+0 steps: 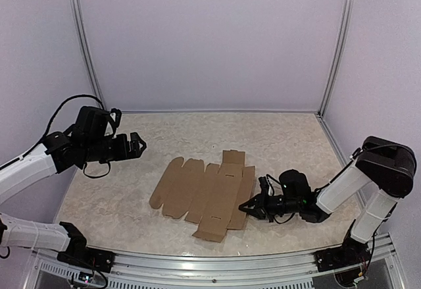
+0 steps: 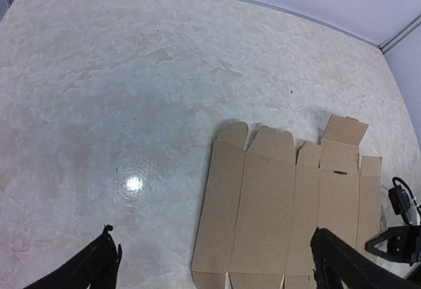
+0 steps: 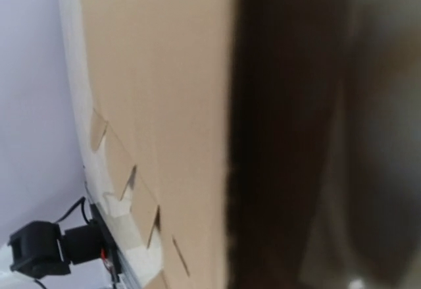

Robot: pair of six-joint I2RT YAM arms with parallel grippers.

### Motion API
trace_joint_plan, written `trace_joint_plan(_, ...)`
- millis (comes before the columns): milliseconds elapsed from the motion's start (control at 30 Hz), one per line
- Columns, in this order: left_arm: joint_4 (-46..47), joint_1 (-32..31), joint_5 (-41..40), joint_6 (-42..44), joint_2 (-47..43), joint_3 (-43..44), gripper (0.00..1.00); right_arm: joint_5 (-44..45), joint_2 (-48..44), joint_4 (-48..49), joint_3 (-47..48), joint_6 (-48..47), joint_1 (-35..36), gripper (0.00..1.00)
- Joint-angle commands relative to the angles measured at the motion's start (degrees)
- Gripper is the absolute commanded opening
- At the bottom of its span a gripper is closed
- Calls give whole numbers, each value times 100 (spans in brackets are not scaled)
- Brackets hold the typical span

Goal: Fold the paper box

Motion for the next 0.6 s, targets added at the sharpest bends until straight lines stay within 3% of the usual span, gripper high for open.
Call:
trace_joint_plan(0,-121,-38,-74,91,-122,131,99,228,-553,-947,294,-511,59,0)
trace_joint_plan(233,-320,-39,-168,164,-269,223,99,273,-1169,-2615,1083,-1593,40,0)
trace_joint_plan(567,-567,-55,-199,301,-440,382,99,151,-1141,-6568,3421,-4397,-228,0)
